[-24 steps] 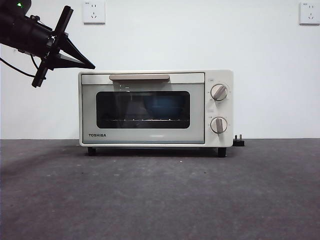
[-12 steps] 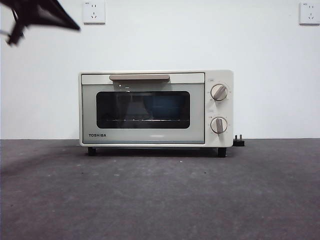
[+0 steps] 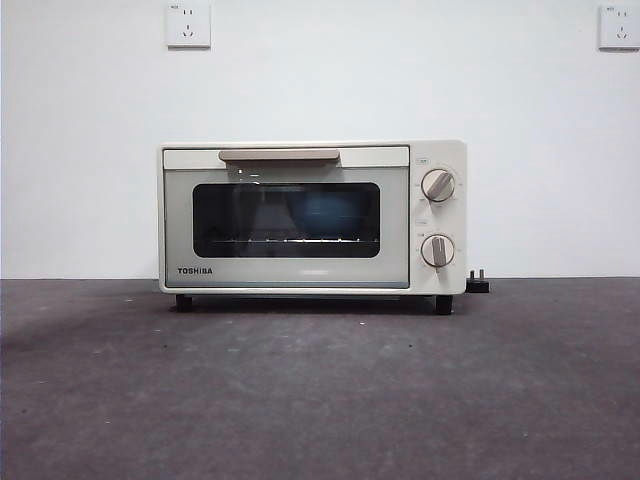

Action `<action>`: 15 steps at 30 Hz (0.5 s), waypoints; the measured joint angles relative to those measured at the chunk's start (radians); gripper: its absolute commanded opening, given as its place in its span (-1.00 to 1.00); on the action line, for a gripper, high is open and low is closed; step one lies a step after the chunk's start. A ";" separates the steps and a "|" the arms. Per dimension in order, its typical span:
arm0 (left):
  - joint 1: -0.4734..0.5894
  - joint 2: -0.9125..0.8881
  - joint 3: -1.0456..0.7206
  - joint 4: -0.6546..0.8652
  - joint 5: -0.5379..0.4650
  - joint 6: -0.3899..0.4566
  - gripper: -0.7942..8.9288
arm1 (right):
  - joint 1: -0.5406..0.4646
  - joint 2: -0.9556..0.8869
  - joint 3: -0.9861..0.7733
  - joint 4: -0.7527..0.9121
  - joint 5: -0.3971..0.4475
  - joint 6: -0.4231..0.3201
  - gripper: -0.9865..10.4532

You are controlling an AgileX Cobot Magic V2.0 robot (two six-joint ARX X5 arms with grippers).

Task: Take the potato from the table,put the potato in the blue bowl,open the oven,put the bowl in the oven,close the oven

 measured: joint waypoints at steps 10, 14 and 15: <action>0.000 -0.126 0.000 -0.003 0.000 0.003 -0.85 | 0.000 0.000 0.000 0.000 0.000 0.000 -0.83; 0.000 -0.111 0.000 -0.004 0.000 0.003 -0.85 | 0.000 0.000 0.000 0.000 0.000 0.000 -0.83; 0.000 -0.107 0.000 -0.006 -0.005 0.004 -0.85 | 0.000 0.000 0.000 0.000 0.000 0.000 -0.83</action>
